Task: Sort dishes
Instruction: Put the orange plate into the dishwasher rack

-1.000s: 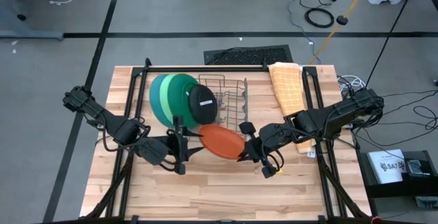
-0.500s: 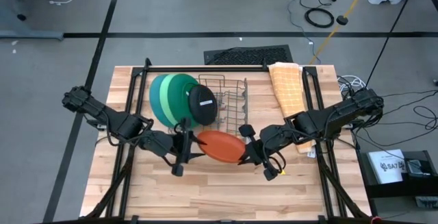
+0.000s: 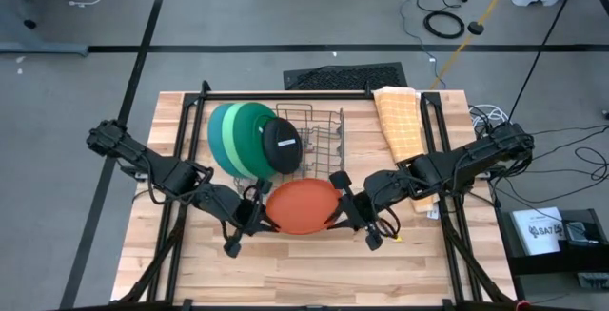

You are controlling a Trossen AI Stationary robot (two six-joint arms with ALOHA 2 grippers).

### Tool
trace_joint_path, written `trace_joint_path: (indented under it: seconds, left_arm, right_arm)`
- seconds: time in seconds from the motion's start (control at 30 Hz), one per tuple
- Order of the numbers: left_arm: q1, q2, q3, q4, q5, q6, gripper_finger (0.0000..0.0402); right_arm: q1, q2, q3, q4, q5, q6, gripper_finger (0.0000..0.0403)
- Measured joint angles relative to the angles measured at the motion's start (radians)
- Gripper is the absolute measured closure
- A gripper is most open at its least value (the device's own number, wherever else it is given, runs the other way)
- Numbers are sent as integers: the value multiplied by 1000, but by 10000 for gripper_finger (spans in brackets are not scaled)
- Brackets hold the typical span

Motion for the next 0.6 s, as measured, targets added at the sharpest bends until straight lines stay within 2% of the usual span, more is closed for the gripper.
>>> trace_joint_path:
  seconds: [0.33,0.4,0.6]
  left_arm:
    - [5,1,0,-21,27,-8,390]
    - [5,1,0,-26,34,-18,391]
    - [8,1,0,-34,66,-42,391]
  right_arm:
    - [0,0,1,124,33,-65,230]
    - [0,0,1,141,66,-80,208]
    - [3,-21,1,227,124,-174,178]
